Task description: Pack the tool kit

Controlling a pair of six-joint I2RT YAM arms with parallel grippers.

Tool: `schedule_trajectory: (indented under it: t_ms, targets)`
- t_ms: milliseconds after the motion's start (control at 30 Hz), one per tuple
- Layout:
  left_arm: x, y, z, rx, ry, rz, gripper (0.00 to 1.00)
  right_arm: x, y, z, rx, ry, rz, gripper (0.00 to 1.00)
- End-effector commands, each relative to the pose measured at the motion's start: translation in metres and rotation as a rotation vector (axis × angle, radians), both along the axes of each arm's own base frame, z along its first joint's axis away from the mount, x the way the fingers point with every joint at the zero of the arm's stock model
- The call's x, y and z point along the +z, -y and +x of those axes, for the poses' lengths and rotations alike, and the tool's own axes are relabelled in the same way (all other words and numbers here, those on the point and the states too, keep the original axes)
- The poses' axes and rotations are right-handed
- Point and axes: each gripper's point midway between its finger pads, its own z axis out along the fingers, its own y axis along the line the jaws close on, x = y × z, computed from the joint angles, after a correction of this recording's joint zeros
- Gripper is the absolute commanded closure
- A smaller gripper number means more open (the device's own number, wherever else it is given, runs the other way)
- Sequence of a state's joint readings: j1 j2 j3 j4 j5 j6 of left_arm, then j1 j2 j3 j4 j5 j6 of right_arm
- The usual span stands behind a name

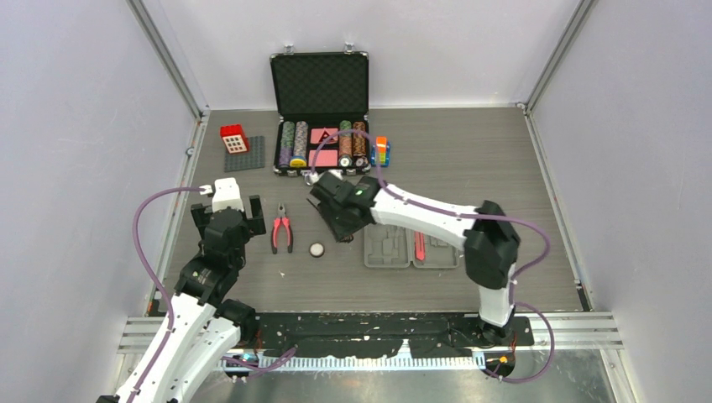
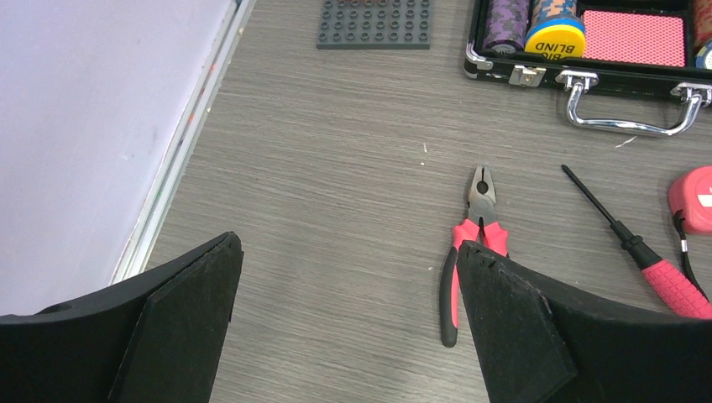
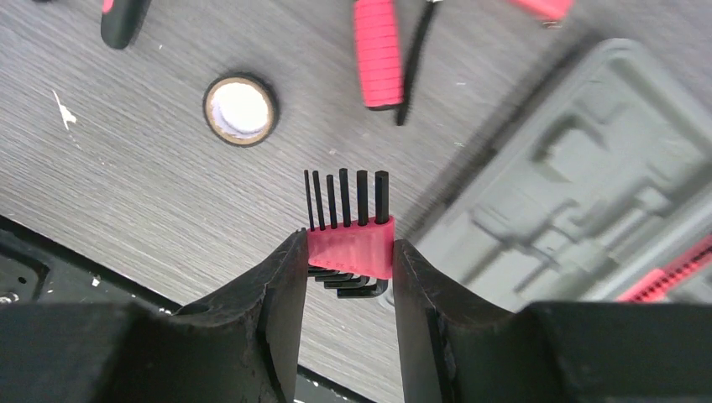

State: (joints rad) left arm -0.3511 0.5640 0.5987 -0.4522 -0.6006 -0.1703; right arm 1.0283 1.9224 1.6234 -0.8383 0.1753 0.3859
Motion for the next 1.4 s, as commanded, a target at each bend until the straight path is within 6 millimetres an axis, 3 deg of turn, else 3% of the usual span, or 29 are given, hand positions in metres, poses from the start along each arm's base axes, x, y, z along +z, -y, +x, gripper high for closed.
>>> schedule_trajectory:
  t_ms: [0,33,100,133,167,267,400,500,700,933,1167,1367]
  targets:
    - [0.013,0.003,0.007,-0.011,0.063,-0.015,0.01,0.048,0.057,0.028,-0.135,0.094,0.035,0.70]
    - [0.012,0.003,0.007,-0.014,0.062,-0.015,0.01,0.039,0.072,0.028,-0.158,0.082,0.008,0.70]
    - [0.013,0.004,0.008,-0.017,0.061,-0.013,0.01,0.048,0.104,0.033,-0.225,0.095,0.019,0.70]
    - [0.012,0.004,0.008,-0.017,0.060,-0.011,0.01,0.038,0.125,0.036,-0.269,0.082,-0.008,0.70]
    - [0.012,0.004,0.008,-0.018,0.059,-0.009,0.00,0.045,0.136,0.036,-0.287,0.097,0.004,0.70]
    - [0.011,0.003,0.008,-0.015,0.056,-0.002,0.01,0.032,0.187,0.043,-0.397,0.075,-0.024,0.70]
    - [0.010,0.002,0.009,-0.014,0.055,0.004,0.01,0.022,0.230,0.046,-0.486,0.072,-0.041,0.70]
    - [0.006,0.003,0.011,-0.016,0.035,0.011,0.01,0.012,0.251,0.052,-0.544,0.056,-0.030,0.70]
    - [0.004,0.003,0.012,-0.014,0.029,0.018,0.01,-0.019,0.268,0.057,-0.613,-0.004,-0.002,0.70]
    - [0.003,0.004,0.013,-0.018,0.020,0.023,0.01,-0.046,0.275,0.052,-0.637,-0.063,0.014,0.69]
    - [0.001,0.004,0.014,-0.019,0.015,0.027,0.01,-0.064,0.279,0.045,-0.642,-0.102,-0.015,0.66]
    - [0.000,0.004,0.014,-0.021,0.010,0.028,0.01,-0.064,0.283,0.040,-0.644,-0.104,-0.027,0.61]
